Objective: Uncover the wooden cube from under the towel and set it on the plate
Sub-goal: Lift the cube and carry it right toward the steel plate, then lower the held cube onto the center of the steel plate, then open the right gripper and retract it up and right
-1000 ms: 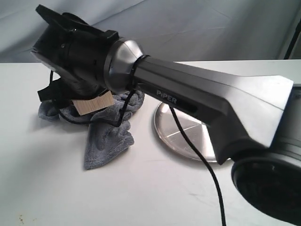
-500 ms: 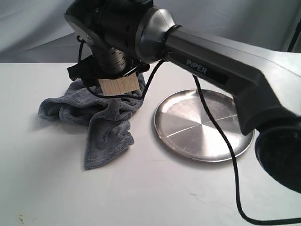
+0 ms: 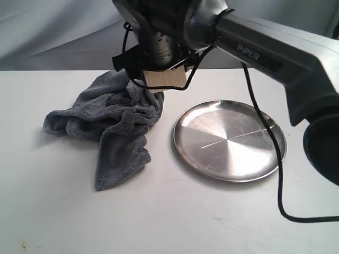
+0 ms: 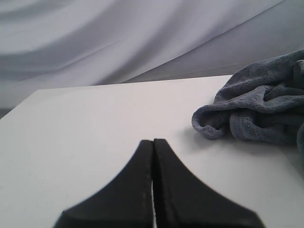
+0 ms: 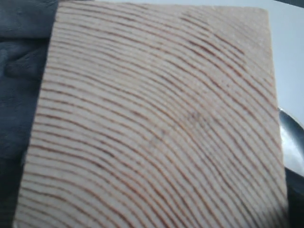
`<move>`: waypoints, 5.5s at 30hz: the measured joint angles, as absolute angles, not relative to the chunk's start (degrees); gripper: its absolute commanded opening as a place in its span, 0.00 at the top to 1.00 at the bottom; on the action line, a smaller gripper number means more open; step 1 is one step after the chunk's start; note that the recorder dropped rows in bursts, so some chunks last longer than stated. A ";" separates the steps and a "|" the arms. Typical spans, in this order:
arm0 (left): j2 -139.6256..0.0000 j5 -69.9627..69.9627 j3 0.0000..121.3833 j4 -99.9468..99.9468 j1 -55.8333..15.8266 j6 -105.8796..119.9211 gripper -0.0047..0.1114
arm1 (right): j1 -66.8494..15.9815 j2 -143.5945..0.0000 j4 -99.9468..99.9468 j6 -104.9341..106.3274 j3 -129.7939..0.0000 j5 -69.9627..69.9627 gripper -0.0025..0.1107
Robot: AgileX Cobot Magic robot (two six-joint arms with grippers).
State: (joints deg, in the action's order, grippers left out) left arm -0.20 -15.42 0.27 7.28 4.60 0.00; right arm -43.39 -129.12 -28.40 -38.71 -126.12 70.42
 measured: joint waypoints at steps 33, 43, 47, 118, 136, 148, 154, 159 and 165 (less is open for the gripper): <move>-0.20 -15.42 0.27 7.28 4.60 0.00 0.96 | -29.55 -98.29 -36.86 -52.99 -70.18 33.06 0.89; -0.20 -15.42 0.27 7.28 4.60 0.00 0.96 | -29.55 -98.29 -36.99 -53.99 -59.51 29.14 0.89; -0.20 -15.42 0.27 7.28 4.60 0.00 0.96 | -29.55 -98.29 -36.99 -55.10 -56.81 27.34 0.89; -0.20 -15.42 0.27 7.28 4.60 0.00 0.96 | -23.31 -107.41 -56.33 -64.97 -50.37 6.10 0.48; -0.20 -15.42 0.27 7.28 4.60 0.00 0.96 | -23.31 -107.72 -58.52 -64.97 -50.37 4.18 0.24; -0.20 -15.42 0.27 7.28 4.60 0.00 0.96 | -23.31 -102.49 -60.42 -64.97 -50.37 4.18 0.24; -0.20 -15.42 0.27 7.28 4.60 0.00 0.96 | -23.31 -99.20 -63.30 -64.97 -50.37 4.04 0.24; -0.20 -15.42 0.27 7.28 4.60 0.00 0.96 | -23.31 -96.32 -64.47 -64.97 -50.47 3.81 0.25; -0.20 -15.42 0.27 7.28 4.60 0.00 0.96 | -23.31 -95.02 -61.94 -64.97 -53.31 4.75 0.41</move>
State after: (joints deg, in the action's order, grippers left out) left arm -0.20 -15.42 0.27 7.28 4.60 0.00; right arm -23.31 -95.02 -61.94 -64.97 -53.31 4.75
